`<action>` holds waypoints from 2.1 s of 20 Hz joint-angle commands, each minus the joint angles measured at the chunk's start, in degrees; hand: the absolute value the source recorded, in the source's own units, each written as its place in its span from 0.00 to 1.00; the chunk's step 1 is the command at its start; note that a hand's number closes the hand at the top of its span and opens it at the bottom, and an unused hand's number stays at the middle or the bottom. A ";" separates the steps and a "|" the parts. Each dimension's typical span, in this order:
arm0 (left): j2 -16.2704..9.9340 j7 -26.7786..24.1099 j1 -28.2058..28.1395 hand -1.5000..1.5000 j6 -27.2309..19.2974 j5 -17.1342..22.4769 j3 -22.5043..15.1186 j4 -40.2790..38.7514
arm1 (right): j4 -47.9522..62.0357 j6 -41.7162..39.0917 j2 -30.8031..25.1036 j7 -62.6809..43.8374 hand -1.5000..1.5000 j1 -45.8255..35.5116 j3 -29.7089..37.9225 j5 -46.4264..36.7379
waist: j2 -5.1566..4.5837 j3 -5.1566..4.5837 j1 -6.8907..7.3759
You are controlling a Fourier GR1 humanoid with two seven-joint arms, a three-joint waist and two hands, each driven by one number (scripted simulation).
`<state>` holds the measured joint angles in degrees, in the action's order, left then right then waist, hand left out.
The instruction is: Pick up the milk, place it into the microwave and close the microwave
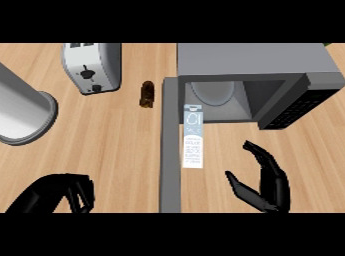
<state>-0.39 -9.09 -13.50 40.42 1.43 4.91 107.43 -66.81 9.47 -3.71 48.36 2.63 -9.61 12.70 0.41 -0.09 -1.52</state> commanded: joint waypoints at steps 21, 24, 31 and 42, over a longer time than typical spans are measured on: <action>0.37 -2.59 35.16 1.00 -35.58 -12.71 -37.50 -38.60 | -34.34 -6.06 -11.89 -9.72 0.00 20.03 6.35 6.33 | -0.64 0.04 -0.41; 0.37 -1.14 38.57 1.00 -44.17 -5.71 -45.20 -43.14 | -35.89 -5.26 -11.26 -10.49 0.00 20.16 5.23 5.07 | -0.76 0.03 -1.11; 0.36 3.89 47.09 0.00 -49.33 4.67 -57.06 -49.87 | -42.36 -10.12 -15.60 -15.41 0.00 18.21 5.68 8.76 | -1.36 -0.01 -4.58; 0.37 -5.32 56.50 1.00 -56.09 21.30 -55.22 -48.82 | -51.02 -14.56 -19.66 -21.21 0.00 14.78 2.91 11.16 | -2.62 -0.27 -10.97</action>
<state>-0.41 -12.54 38.76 -13.56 18.24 -50.79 58.33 -115.41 -3.83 -22.65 28.54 18.28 -5.36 23.24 -1.96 -0.28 -10.23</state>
